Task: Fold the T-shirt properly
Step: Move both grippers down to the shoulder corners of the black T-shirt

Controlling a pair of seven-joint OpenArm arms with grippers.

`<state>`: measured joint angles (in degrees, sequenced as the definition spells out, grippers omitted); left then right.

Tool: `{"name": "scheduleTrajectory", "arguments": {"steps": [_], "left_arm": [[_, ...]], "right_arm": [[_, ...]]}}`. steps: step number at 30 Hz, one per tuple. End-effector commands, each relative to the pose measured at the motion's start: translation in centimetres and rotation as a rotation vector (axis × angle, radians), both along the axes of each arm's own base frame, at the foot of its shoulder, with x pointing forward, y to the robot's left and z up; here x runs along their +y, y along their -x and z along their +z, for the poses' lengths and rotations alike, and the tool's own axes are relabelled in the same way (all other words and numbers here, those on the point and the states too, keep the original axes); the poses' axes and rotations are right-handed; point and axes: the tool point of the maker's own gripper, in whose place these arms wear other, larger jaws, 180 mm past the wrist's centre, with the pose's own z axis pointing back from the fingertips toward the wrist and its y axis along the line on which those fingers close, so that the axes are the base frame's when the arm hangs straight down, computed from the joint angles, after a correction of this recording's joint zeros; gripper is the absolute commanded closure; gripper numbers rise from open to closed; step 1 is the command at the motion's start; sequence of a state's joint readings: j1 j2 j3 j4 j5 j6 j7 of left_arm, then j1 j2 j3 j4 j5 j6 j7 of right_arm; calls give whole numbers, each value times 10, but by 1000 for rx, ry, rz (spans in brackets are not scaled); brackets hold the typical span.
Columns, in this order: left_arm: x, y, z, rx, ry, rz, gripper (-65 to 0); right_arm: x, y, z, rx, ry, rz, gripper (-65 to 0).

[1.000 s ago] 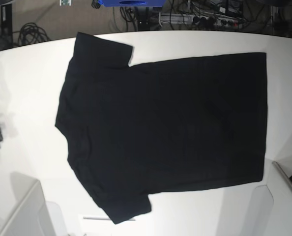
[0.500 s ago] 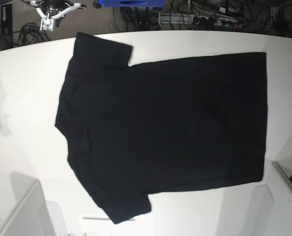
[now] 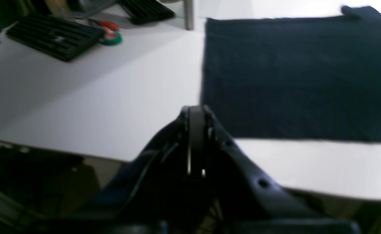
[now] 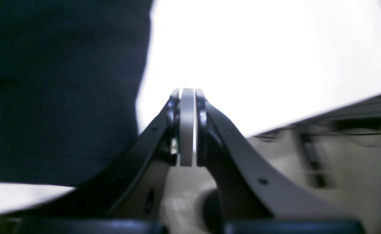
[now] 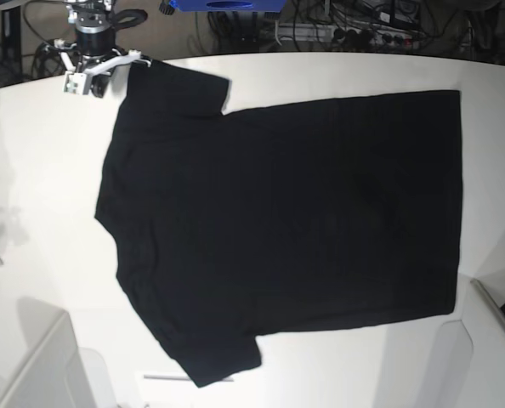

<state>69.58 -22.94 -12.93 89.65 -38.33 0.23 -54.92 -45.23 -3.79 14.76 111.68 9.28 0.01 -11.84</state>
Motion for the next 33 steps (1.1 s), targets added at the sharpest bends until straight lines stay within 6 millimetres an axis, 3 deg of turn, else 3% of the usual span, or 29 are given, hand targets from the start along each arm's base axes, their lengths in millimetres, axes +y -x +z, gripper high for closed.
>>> {"name": "scheduleTrajectory", "arguments": {"steps": [1, 3, 6, 8, 11, 15, 18, 26, 33], "left_arm": [[0, 0, 6, -11, 2, -7, -15], [5, -5, 1, 21, 20, 5, -79], [8, -16, -3, 43, 58, 13, -265], [5, -19, -5, 42, 94, 2, -388], [-2, -25, -4, -3, 207, -13, -489], [4, -29, -10, -24, 372, 45, -469], [21, -34, -6, -16, 384, 66, -436], [41, -48, -2, 15, 423, 69, -436], [55, -55, 1, 103, 447, 35, -434]], "right_arm": [[0, -6, 10, -47, -13, -4, -57], [2, -13, 12, -77, -78, -24, -177], [9, -18, 9, -72, -202, -53, -314], [14, -22, 5, -51, -303, -68, -362], [23, -31, 6, -36, -449, -65, -371], [29, -41, 12, -44, -569, -55, -369], [29, -41, 11, -28, -567, -44, -369], [19, -24, -33, 81, -580, -109, -369], [17, -16, -42, 116, -574, -110, -369]]}}
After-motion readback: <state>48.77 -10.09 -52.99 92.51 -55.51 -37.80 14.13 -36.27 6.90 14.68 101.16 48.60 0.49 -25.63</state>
